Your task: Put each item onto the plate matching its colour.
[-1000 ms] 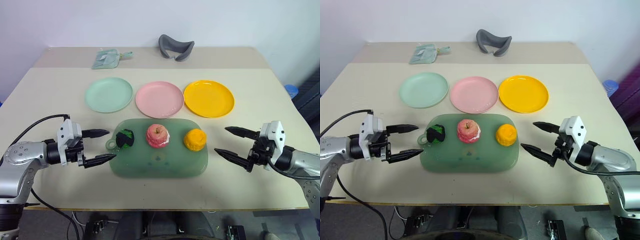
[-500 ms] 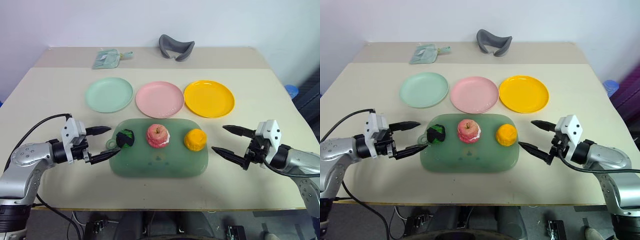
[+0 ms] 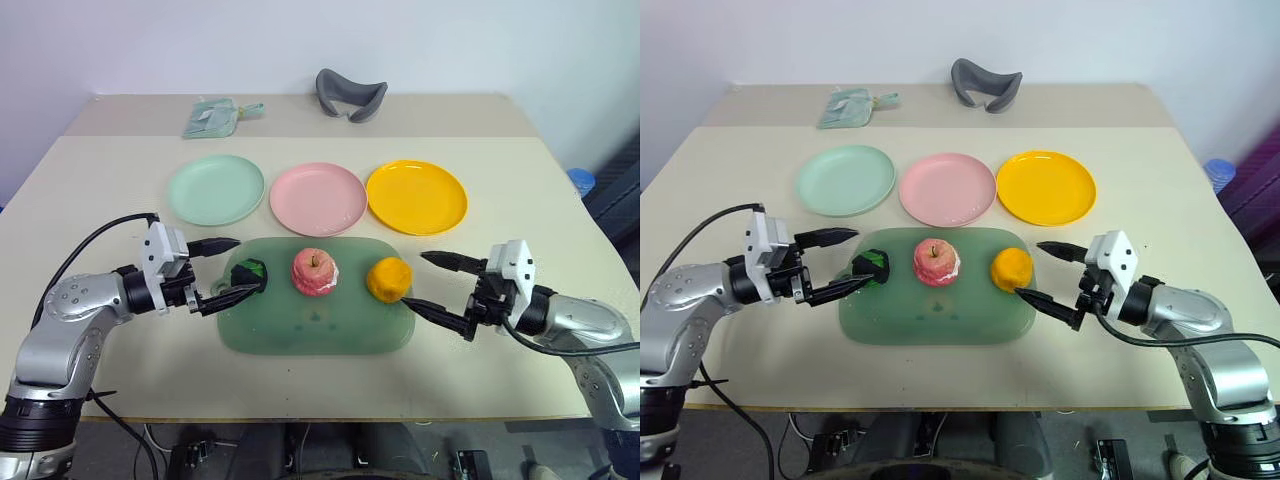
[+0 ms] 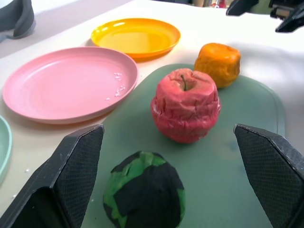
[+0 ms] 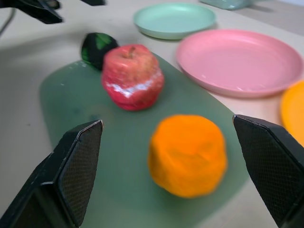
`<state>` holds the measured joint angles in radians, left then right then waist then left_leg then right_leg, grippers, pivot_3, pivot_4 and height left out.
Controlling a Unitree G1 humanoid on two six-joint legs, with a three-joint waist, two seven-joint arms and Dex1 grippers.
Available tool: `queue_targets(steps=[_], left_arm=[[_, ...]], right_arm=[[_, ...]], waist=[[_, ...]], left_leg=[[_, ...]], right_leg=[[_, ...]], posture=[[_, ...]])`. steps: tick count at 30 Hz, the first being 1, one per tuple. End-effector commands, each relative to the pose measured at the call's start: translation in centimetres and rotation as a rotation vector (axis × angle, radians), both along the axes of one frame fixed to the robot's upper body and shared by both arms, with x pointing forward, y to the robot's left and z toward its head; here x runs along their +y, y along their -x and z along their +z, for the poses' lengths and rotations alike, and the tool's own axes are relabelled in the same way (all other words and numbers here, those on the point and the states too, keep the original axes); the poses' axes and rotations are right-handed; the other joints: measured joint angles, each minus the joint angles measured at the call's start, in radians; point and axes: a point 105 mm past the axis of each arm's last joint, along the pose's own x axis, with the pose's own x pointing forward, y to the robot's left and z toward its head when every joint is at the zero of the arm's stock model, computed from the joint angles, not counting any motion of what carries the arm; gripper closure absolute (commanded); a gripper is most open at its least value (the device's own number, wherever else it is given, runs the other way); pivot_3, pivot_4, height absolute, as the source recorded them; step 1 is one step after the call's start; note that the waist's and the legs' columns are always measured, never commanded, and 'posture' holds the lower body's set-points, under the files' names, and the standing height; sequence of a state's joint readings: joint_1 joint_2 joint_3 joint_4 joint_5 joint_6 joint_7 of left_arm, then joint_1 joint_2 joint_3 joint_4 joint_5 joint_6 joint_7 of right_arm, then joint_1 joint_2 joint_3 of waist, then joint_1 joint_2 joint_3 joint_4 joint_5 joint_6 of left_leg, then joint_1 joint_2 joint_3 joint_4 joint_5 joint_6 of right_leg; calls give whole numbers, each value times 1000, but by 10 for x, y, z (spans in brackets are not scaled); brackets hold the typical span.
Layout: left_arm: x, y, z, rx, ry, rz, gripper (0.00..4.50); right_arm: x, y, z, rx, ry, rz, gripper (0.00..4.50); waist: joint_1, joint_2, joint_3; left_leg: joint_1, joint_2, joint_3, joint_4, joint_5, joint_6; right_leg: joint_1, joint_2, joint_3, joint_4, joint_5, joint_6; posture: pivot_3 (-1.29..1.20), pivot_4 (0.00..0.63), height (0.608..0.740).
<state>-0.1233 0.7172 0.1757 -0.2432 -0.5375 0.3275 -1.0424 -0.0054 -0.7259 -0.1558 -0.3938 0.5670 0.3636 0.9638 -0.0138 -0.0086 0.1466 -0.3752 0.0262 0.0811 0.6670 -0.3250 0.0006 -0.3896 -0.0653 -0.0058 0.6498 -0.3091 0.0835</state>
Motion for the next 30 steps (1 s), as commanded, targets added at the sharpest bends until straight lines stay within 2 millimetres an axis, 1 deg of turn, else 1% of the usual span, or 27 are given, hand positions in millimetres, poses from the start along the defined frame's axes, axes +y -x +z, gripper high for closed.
queue_targets(steps=[1, 3, 6, 9, 13, 15, 21, 27, 30], left_arm=[[-6, -13, 17, -75, 62, 99, 0], [-8, -22, 16, -74, 69, 193, 0], [-18, -26, 15, -35, 120, 242, 0], [-29, -16, 7, 22, 135, 211, 0], [-25, -7, -1, 74, 119, 197, 0], [-22, -5, -3, 88, 106, 192, 0], [-12, -3, -19, 109, 14, 235, 0], [-13, -3, -34, 114, -49, 251, 0], [-13, -6, -40, 120, -62, 266, 0]], right_arm=[[18, -1, 17, -85, 13, 96, 40], [25, -3, 22, -107, 20, 130, 40], [35, -4, 31, -119, 15, 172, 40], [52, -3, 37, -123, 19, 251, 40], [69, -10, 44, -135, 3, 300, 40], [72, -12, 45, -138, 9, 309, 40], [77, -16, 48, -148, 13, 316, 40], [77, -15, 46, -145, 16, 318, 40], [75, -19, 47, -162, 13, 300, 40]], waist=[[0, 0, 0], [2, -1, 0], [2, -1, 0], [-2, -1, 0], [-5, -1, 0], [-1, -1, 0], [1, -2, 1], [0, -2, 1], [-1, -2, 1]], left_leg=[[0, 0, 0, 0, 0, 0], [0, 0, 0, 1, 0, 0], [0, 0, 0, 1, 0, 0], [0, 0, 0, 1, 2, -4], [0, 1, 0, 1, 2, -4], [0, 1, 0, 1, 2, -4], [0, 0, 0, 1, 3, -5], [0, 0, 0, 1, 3, -5], [0, 0, 0, 1, 3, -5]], right_leg=[[0, 0, 0, 0, 0, 0], [0, 0, 0, 0, 0, 0], [0, 1, 0, 1, 0, 0], [0, 1, 0, 1, 0, 0], [0, 1, 0, 1, 0, 0], [-1, 1, 0, 2, 0, 0], [0, 0, 0, 1, 0, 0], [0, 0, 0, 1, 0, 0], [0, 0, 0, 1, 0, 0]], posture=[[0, 150, 740], [0, 150, 740], [0, 150, 740], [0, 150, 740], [0, 150, 740], [0, 150, 740], [0, 150, 740], [0, 150, 740], [0, 150, 740]])
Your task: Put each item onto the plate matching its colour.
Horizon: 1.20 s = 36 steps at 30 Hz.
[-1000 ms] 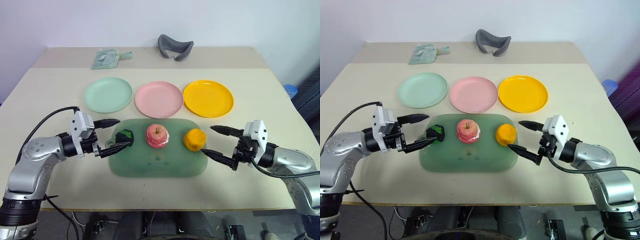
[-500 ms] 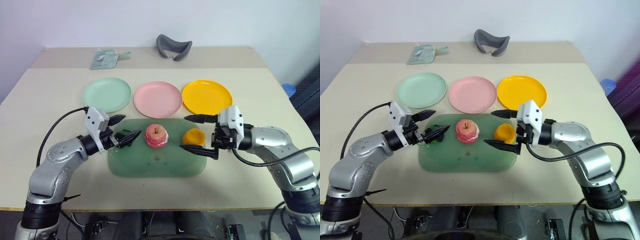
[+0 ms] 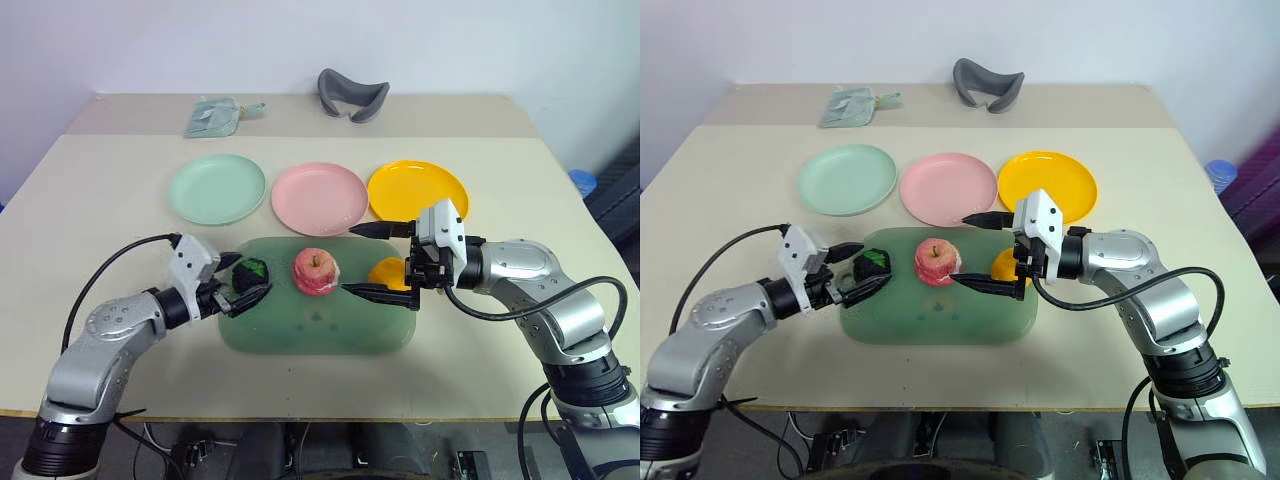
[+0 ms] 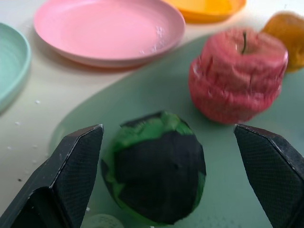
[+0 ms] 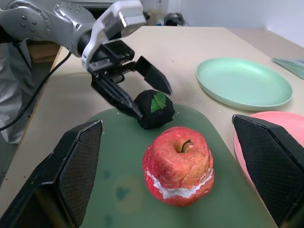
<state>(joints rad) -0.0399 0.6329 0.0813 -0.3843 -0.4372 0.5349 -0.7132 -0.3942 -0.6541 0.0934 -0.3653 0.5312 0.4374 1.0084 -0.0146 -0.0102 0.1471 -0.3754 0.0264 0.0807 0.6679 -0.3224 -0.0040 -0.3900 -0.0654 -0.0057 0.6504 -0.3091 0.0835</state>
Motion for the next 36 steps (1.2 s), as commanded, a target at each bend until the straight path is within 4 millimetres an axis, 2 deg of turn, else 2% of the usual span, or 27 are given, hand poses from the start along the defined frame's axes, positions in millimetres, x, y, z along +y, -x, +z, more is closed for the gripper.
queue_targets(steps=[1, 3, 5, 10, 14, 18, 21, 25, 31, 34, 36], left_arm=[[0, -2, 0, -26, -20, 3, 248], [0, -4, -3, -25, -22, 12, 881], [2, -5, -5, -32, -38, 24, 1814], [8, -19, 0, -113, -41, 95, 1814], [23, -60, 54, -348, 123, 341, 1814], [41, -97, 83, -413, 248, 589, 1814], [43, -118, 79, -398, 220, 700, 1814], [41, -130, 76, -424, 195, 777, 1814], [47, -144, 57, -382, 226, 907, 1814], [54, -147, 52, -363, 267, 955, 917], [57, -148, 50, -354, 275, 969, 19]], right_arm=[[0, -1, 8, -46, -17, -5, 9], [-1, -2, 8, -48, -17, -9, 0], [-1, -2, 7, -49, -17, -12, 0], [-3, -3, 6, -55, -21, -25, 0], [-3, -10, 10, -87, -43, -57, 0], [-2, -16, 12, -108, -59, -78, 0], [0, -20, 12, -116, -71, -86, 0], [2, -26, 15, -140, -95, -104, 0], [4, -35, 19, -172, -123, -129, 0], [6, -35, 18, -174, -124, -126, 0], [8, -35, 19, -174, -127, -125, 0]], waist=[[0, 0, 0], [-1, 0, 0], [0, 0, 0], [0, 0, 0], [7, -2, 1], [4, -4, 1], [1, -4, 1], [1, -5, 1], [6, -5, 1], [5, -5, 1], [5, -5, 1]], left_leg=[[0, 0, 0, 0, 0, 0], [0, 0, 0, 0, 0, 0], [0, 0, 0, 0, 0, 0], [0, 0, 0, 0, 0, 1], [0, 0, 0, 1, 0, 1], [-1, -1, 0, 2, 0, 0], [-1, -1, 1, 2, 0, 0], [-2, 0, 2, 2, 0, 0], [-8, 0, 0, 10, 0, 1], [-15, 0, -1, 15, -1, 1], [-15, 0, -1, 15, -1, 1]], right_leg=[[0, 0, 0, 0, 0, 0], [0, 0, 0, 0, 0, 0], [0, 0, 0, 0, 0, 0], [0, 0, 0, 0, 0, 0], [0, 0, 0, 0, 0, 0], [0, 0, -1, 1, 0, 0], [0, 1, -1, 1, 0, 1], [-2, 2, -1, 1, 0, 1], [-4, 2, -2, 5, 1, 1], [-10, 2, -2, 6, 2, 4], [-10, 2, -2, 7, 2, 4]], posture=[[0, 150, 740], [0, 150, 740], [0, 150, 740], [0, 150, 740], [0, 150, 740], [0, 150, 740], [0, 150, 740], [0, 150, 740], [0, 150, 740], [0, 150, 740], [0, 150, 740]])
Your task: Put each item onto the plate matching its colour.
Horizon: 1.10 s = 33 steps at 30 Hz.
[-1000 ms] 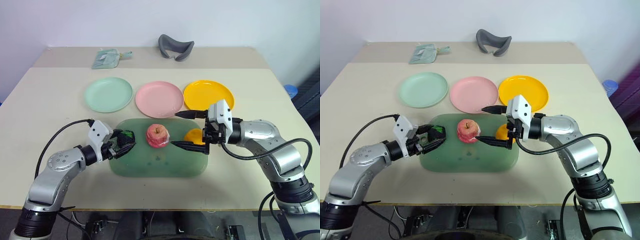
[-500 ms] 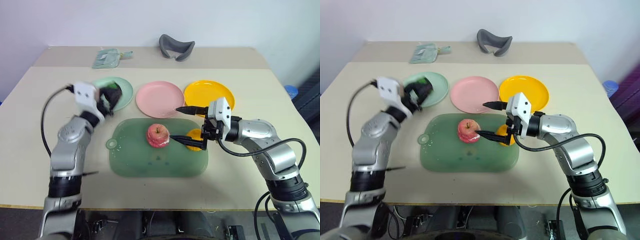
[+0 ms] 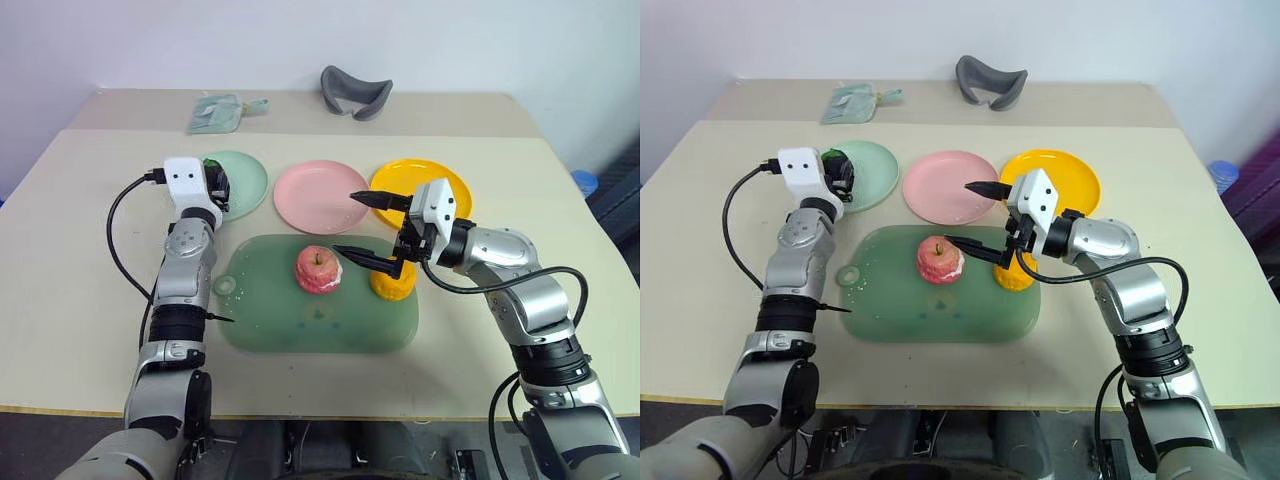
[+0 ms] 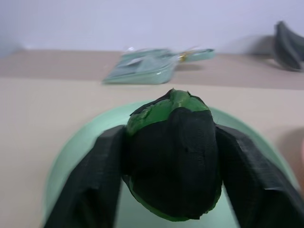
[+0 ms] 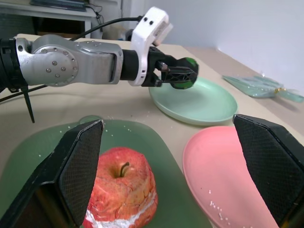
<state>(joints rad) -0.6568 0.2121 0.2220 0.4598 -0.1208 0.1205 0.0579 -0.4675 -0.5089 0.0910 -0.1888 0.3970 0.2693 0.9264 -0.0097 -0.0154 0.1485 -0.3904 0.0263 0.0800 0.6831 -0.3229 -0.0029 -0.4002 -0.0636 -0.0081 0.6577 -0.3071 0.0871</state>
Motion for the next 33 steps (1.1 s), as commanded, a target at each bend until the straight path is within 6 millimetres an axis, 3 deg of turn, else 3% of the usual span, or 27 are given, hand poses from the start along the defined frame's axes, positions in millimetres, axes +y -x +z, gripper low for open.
queue_targets(steps=[1, 5, 8, 12, 15, 17, 19, 26, 33], left_arm=[[8, -1, 18, -71, 0, 44, 19], [20, 1, 23, -85, -41, 114, 19], [19, 6, 38, -154, -6, 82, 19], [-32, 23, 65, -267, 71, -269, 19], [-68, 42, 70, -261, 56, -527, 19], [-95, 63, 64, -216, 15, -749, 19], [-105, 77, 54, -155, -32, -875, 19], [-105, 106, 11, 47, -249, -1141, 19], [-110, 120, 2, 107, -272, -1325, 19]], right_arm=[[3, 1, 11, -52, -24, 9, 0], [5, 0, 13, -58, -30, 10, 0], [7, 0, 15, -63, -32, 12, 0], [3, 0, 17, -61, -23, -13, 0], [-1, 0, 14, -35, -2, -42, 0], [-8, 3, 8, 4, 31, -67, 0], [-16, 8, 2, 45, 61, -82, 0], [-47, 35, -20, 194, 160, -137, 0], [-55, 45, -23, 226, 163, -184, 0]], waist=[[0, 0, 0], [0, 0, 0], [0, 0, 0], [1, 0, 0], [-1, 0, 0], [-3, 0, 0], [-4, 0, 0], [2, 1, 0], [-1, 1, 0]], left_leg=[[0, 0, 0, 0, 0, 0], [0, 0, 0, 0, 0, 0], [0, 0, 0, 0, 0, 0], [-1, 0, 0, 1, 0, 0], [-1, 0, 0, 1, 0, 0], [-1, 0, 0, 1, 0, 0], [-1, 0, 0, 1, 0, 0], [0, 0, 0, 1, 0, 0], [0, 0, -1, 1, 0, 0]], right_leg=[[0, 0, 0, 1, 0, 0], [0, 0, 0, 1, 0, 0], [-1, 0, 0, 2, 0, 0], [-1, 0, 0, 4, 0, 0], [-1, -1, 0, 4, 0, 0], [-1, -1, 0, 5, 0, 0], [-1, 0, 0, 4, 0, 0], [-1, 0, 1, 4, 0, -1], [0, 0, 1, 3, 0, -1]], posture=[[0, 150, 740], [0, 150, 740], [0, 150, 740], [0, 150, 740], [0, 150, 740], [0, 150, 740], [0, 150, 740], [0, 150, 740], [0, 150, 740]])
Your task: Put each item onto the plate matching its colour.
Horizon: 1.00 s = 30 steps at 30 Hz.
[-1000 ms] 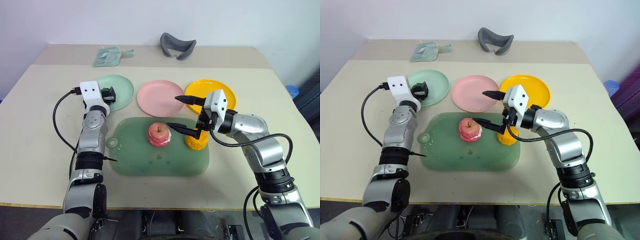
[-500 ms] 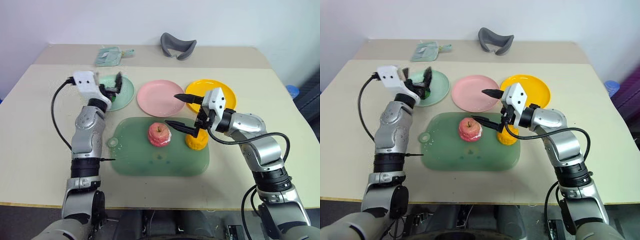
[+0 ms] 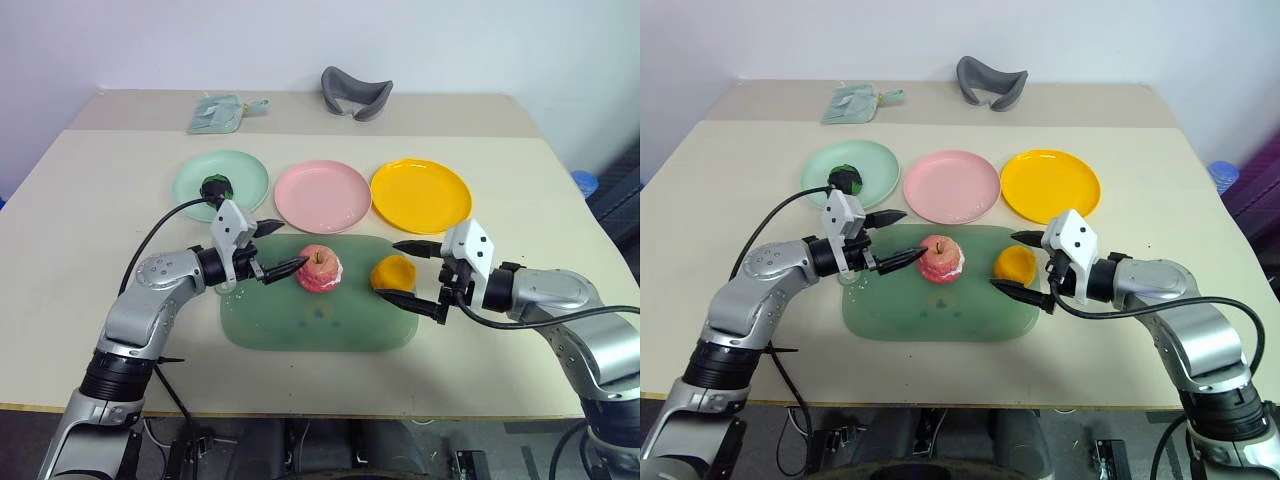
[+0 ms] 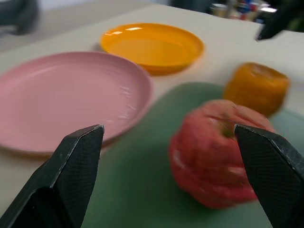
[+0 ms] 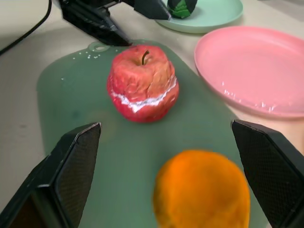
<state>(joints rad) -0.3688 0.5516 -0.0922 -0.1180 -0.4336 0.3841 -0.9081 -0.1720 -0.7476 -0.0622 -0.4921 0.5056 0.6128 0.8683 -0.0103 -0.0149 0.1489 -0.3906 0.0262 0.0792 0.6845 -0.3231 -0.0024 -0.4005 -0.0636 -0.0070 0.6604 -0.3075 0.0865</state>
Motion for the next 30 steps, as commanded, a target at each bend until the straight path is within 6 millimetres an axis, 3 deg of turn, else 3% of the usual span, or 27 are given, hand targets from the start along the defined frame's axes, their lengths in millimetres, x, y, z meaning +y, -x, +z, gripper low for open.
queue_targets(steps=[1, 5, 11, 14, 16, 19, 26, 30], left_arm=[[-3, 10, 6, -13, -9, -102, 19], [-4, 11, -2, -14, -67, -144, 19], [-15, -4, -10, -44, -113, -146, 19], [-22, -10, -9, -60, -108, -147, 777], [-26, -11, -9, -66, -109, -151, 1721], [-28, -14, -6, -74, -97, -141, 1721], [-28, -39, 31, -104, 95, 19, 1721], [-23, -72, 51, -156, 145, 195, 1721]], right_arm=[[0, 6, 13, -46, -4, -4, 0], [-1, 11, 9, -22, 5, -7, 0], [-3, 16, 7, -2, 9, -27, 0], [-5, 17, 6, -2, 12, -40, 0], [-5, 17, 6, -4, 11, -47, 0], [-4, 17, 7, -9, 9, -53, 0], [-2, 17, 8, -24, 5, -62, 0], [1, 12, 10, -42, 4, -61, 0]], waist=[[0, 0, 0], [0, 0, 0], [8, 0, 0], [13, 0, 0], [14, 0, 0], [16, 0, 0], [23, -1, 0], [23, -1, 0]], left_leg=[[0, 0, 0, 0, 0, 0], [0, 0, 0, 0, 0, 0], [0, 0, 0, 1, -1, 2], [0, 0, 0, 1, -2, 3], [0, 0, 0, 1, -2, 3], [0, 0, 0, 1, -1, 2], [-1, 0, 0, 2, -1, 3], [-1, 0, 0, 2, -1, 3]], right_leg=[[0, 0, 0, 0, 0, 0], [0, 0, 0, 0, 0, 0], [0, 0, 0, 0, 0, 0], [0, 1, 0, 0, 0, 0], [0, 1, 0, 0, 0, 0], [0, 1, 0, 0, 0, 0], [0, 1, 0, 0, 0, 0], [0, 1, 0, 0, 0, 0]], posture=[[0, 150, 740], [0, 150, 740], [0, 150, 740], [0, 150, 740], [0, 150, 740], [0, 150, 740], [0, 150, 740], [0, 150, 740]])
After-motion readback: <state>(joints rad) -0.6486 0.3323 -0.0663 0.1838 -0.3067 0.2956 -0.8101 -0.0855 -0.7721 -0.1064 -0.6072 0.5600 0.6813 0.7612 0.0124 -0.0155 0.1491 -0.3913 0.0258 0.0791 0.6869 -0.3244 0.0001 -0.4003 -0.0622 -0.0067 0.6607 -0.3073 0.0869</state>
